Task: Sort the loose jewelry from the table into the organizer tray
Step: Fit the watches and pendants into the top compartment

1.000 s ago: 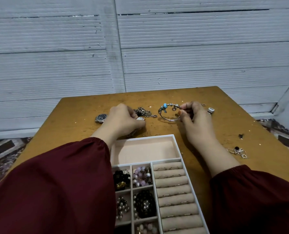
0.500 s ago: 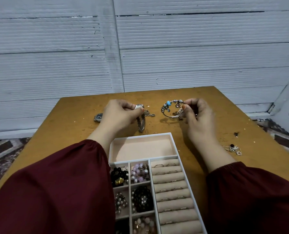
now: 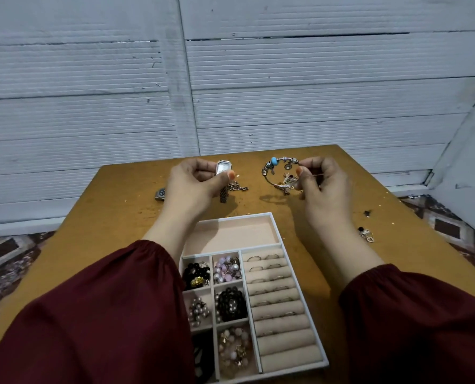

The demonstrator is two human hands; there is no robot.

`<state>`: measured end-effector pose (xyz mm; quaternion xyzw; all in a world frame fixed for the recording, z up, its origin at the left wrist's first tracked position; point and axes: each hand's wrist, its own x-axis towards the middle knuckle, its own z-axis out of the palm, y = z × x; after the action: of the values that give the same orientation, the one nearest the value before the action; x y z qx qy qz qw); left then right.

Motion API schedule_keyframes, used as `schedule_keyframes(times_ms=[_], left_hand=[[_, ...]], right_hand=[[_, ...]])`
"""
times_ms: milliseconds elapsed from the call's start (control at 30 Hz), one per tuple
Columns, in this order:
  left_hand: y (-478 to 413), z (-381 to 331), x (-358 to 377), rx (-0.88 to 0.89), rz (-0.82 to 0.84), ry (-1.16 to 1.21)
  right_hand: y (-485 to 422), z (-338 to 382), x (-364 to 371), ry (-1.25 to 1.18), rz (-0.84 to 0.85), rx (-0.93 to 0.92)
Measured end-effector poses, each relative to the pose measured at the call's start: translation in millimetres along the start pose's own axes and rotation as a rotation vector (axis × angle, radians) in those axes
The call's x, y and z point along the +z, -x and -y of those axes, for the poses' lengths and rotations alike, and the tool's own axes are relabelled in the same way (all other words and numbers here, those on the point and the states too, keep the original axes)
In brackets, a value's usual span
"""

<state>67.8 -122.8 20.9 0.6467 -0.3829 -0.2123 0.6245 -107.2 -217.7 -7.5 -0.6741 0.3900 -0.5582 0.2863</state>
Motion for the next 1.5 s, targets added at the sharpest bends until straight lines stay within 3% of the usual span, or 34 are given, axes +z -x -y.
schedule_keyframes(times_ms=[267, 567, 733, 900, 1133, 1500], left_hand=[[37, -16, -6, -0.006, -0.033, 0.102], [69, -7, -19, -0.017, -0.118, 0.19], [72, -2, -23, -0.027, -0.11, 0.177], [70, 3, -30, -0.009, -0.113, 0.16], [68, 7, -33, -0.034, -0.083, 0.162], [63, 10, -32, -0.046, -0.114, 0.171]], right_hand=[[22, 22, -16, -0.004, 0.0, 0.025], [40, 38, -16, 0.044, 0.199, 0.082], [46, 33, -12, 0.17, 0.281, 0.155], [54, 37, -2, 0.289, 0.25, 0.175], [53, 40, 7, 0.532, 0.276, 0.34], [52, 39, 5, 0.764, 0.399, 0.291]])
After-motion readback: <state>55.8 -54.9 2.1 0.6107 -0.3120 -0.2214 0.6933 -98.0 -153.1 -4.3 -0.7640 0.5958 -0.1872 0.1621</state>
